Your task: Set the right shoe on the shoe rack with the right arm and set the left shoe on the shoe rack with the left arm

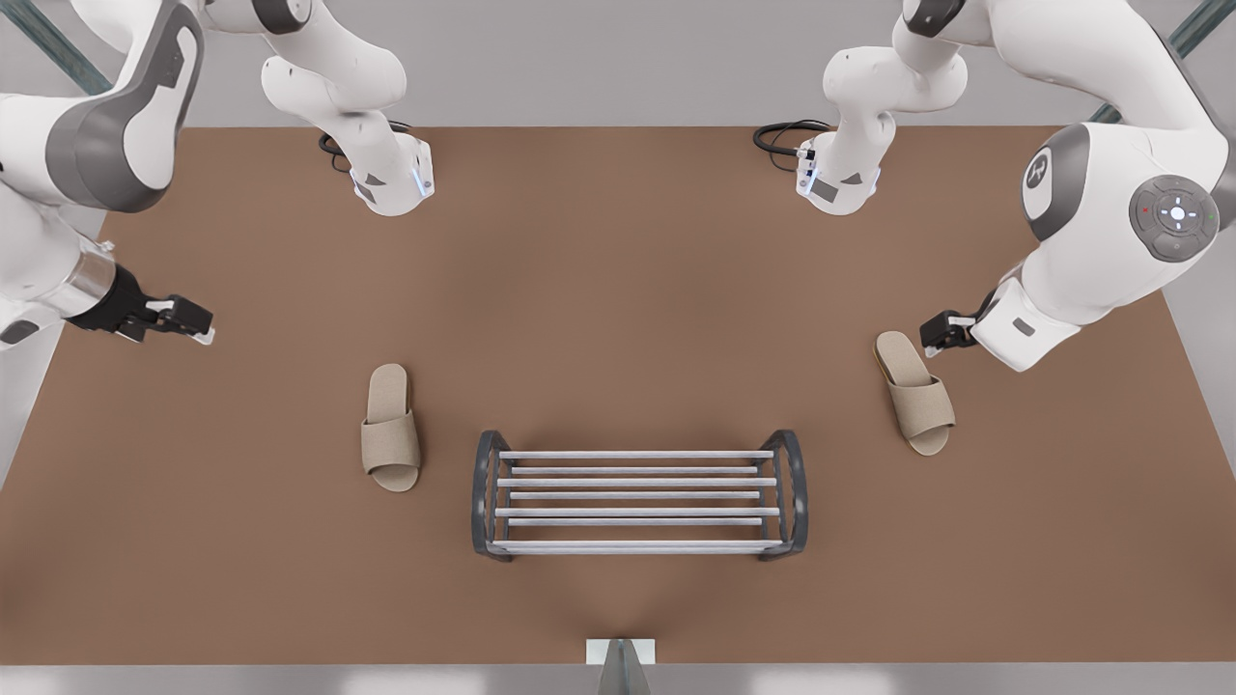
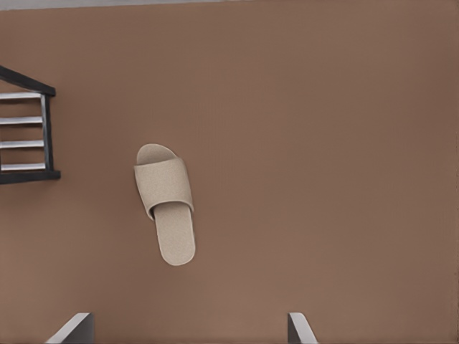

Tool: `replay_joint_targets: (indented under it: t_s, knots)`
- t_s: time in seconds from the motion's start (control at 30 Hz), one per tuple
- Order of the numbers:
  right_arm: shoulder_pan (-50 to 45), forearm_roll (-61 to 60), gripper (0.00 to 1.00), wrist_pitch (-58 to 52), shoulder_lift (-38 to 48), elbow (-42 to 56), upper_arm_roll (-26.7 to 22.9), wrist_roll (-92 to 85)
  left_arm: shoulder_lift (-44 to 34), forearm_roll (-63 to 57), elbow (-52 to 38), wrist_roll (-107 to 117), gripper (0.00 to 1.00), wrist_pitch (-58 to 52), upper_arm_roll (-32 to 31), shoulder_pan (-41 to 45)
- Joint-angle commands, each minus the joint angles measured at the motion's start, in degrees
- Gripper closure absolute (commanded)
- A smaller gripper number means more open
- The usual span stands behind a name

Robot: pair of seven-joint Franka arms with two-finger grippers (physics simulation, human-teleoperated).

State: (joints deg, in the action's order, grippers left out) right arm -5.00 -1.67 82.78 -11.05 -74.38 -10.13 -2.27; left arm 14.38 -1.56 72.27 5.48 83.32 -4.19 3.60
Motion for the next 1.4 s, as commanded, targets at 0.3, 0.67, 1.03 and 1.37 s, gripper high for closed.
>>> replay_joint_targets:
  t_s: [0.3, 0.67, 1.03, 1.37]
  knots:
    - [5.44, -0.35, 0.00, 32.52, 2.70, -28.01, 6.00, -8.01, -15.08, 0.68, 48.92, -8.99, 0.00, 53.33, 6.30, -0.08]
    - [10.80, -14.06, 0.00, 63.91, -7.14, -41.11, 6.00, -33.59, -10.34, 0.94, 71.69, -13.91, 0.00, 92.55, 11.14, -0.17]
    - [10.54, -14.42, 0.00, 78.85, -3.10, -61.68, 6.17, -40.36, -10.34, 1.03, 82.41, 2.43, 0.00, 99.93, 12.81, -0.17]
    - [9.83, -14.50, 0.00, 82.36, -4.16, -62.12, 12.15, -40.45, -4.89, 0.76, 81.45, 26.08, 0.00, 104.42, 12.37, 0.18]
